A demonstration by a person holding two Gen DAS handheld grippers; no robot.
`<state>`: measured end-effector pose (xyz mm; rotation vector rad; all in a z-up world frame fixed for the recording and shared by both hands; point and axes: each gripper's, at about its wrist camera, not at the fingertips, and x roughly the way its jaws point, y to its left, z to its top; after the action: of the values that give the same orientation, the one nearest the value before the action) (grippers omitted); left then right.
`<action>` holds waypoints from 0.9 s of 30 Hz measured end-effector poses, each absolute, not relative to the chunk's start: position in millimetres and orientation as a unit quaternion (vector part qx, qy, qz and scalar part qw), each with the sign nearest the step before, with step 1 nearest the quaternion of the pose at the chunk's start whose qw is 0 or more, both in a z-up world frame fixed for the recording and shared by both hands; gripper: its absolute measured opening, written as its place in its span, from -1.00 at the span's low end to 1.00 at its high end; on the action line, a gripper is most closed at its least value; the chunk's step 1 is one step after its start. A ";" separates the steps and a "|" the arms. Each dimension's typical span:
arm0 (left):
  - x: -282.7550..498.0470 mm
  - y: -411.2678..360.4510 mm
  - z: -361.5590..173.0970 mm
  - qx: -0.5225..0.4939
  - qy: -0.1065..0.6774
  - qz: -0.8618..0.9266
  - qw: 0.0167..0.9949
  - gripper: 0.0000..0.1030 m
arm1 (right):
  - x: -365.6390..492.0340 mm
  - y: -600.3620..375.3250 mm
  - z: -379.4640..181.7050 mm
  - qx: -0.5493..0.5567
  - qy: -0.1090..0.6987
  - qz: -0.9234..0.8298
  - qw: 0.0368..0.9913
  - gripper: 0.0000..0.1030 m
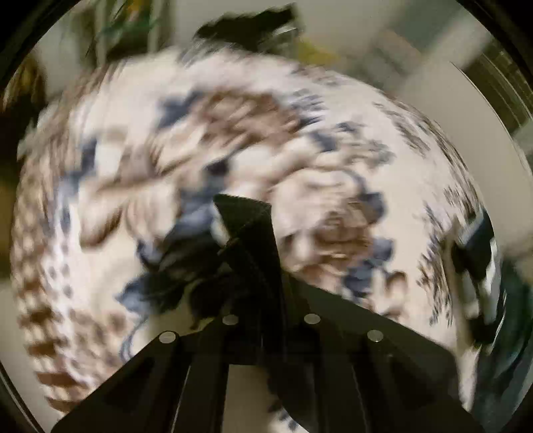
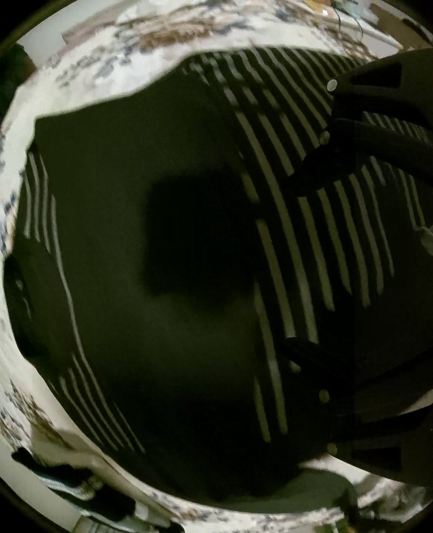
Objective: Fold small clothes
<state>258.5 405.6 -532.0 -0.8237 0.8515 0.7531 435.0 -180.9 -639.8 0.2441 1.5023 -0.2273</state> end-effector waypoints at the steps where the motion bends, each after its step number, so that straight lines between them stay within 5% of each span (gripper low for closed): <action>1: 264.3 396.6 -518.9 -0.357 0.390 0.339 0.778 -0.88 | 436.6 -189.4 -638.1 0.117 0.677 -0.104 0.719 0.70; 11: 370.0 167.7 -415.7 -0.169 0.409 0.148 0.884 -0.88 | 446.2 -292.2 -625.6 0.198 0.667 -0.078 0.714 0.70; 20: 427.6 -141.1 -472.5 -0.124 0.520 -0.060 0.843 -0.88 | 442.5 -427.9 -635.4 0.194 0.684 -0.084 0.699 0.70; 27: 425.2 -252.2 -506.0 -0.042 0.554 -0.065 0.829 -0.80 | 420.7 -532.2 -634.6 0.222 0.682 -0.098 0.690 0.70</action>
<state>425.2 -252.2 -506.0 -0.0891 1.1755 -0.1371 420.7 -532.2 -634.6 0.4958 1.5243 -0.2199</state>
